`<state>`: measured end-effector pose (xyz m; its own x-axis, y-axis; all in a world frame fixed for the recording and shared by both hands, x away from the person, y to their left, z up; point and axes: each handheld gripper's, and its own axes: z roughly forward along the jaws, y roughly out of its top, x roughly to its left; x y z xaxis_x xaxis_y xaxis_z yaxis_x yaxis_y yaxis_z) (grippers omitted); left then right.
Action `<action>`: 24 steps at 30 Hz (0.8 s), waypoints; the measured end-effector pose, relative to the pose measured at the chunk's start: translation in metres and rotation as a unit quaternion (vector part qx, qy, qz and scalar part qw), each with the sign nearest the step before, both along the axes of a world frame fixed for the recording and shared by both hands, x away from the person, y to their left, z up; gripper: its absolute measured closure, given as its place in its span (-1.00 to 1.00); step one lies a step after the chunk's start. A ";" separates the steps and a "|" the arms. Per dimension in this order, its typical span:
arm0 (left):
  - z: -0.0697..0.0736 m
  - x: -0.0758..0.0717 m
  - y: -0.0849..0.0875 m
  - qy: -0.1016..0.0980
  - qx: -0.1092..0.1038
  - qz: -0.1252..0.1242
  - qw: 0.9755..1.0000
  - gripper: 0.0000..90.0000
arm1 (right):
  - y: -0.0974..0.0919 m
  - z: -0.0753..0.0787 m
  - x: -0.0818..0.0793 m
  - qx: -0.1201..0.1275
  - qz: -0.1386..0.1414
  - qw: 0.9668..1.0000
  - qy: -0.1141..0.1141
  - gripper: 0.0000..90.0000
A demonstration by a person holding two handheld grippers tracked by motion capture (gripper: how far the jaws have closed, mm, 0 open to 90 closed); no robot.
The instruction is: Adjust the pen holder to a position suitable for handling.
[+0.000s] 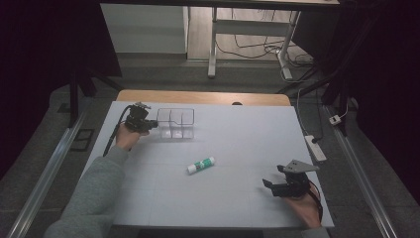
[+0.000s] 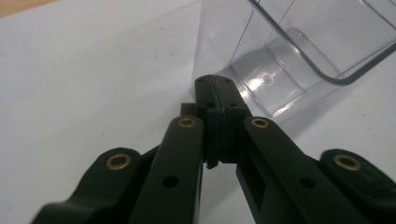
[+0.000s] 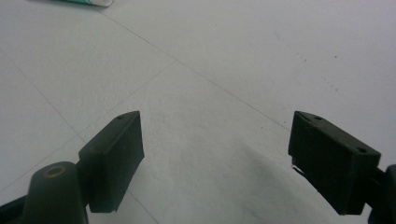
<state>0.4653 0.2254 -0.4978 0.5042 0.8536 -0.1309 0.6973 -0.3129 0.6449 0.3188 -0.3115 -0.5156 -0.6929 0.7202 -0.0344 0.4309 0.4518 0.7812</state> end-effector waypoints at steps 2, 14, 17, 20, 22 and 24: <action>0.001 0.000 -0.001 0.000 0.002 -0.002 1.000 0.97 | 0.000 0.000 0.000 0.000 0.000 1.000 0.000 -0.61; 0.005 0.006 -0.021 -0.004 0.001 -0.015 1.000 0.97 | 0.000 0.000 0.000 0.005 0.002 1.000 0.001 -0.61; 0.005 0.007 -0.024 -0.003 -0.001 -0.016 1.000 0.97 | -0.001 0.001 0.000 0.001 0.001 1.000 0.001 -0.61; 0.005 0.007 -0.029 -0.002 -0.001 -0.023 1.000 0.97 | 0.000 0.000 0.000 0.002 0.002 1.000 0.001 -0.61; 0.005 0.007 -0.031 -0.003 -0.002 -0.025 1.000 0.97 | 0.000 0.000 0.000 0.002 0.001 1.000 0.002 -0.61; 0.005 0.007 -0.034 -0.002 -0.004 -0.026 1.000 0.97 | 0.000 0.000 0.000 0.001 0.001 1.000 0.002 -0.61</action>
<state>0.4721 0.1915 -0.4931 0.5491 0.8249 -0.1347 0.6771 -0.3445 0.6503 0.3189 -0.3114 -0.5158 -0.6949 0.7185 -0.0297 0.4327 0.4507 0.7808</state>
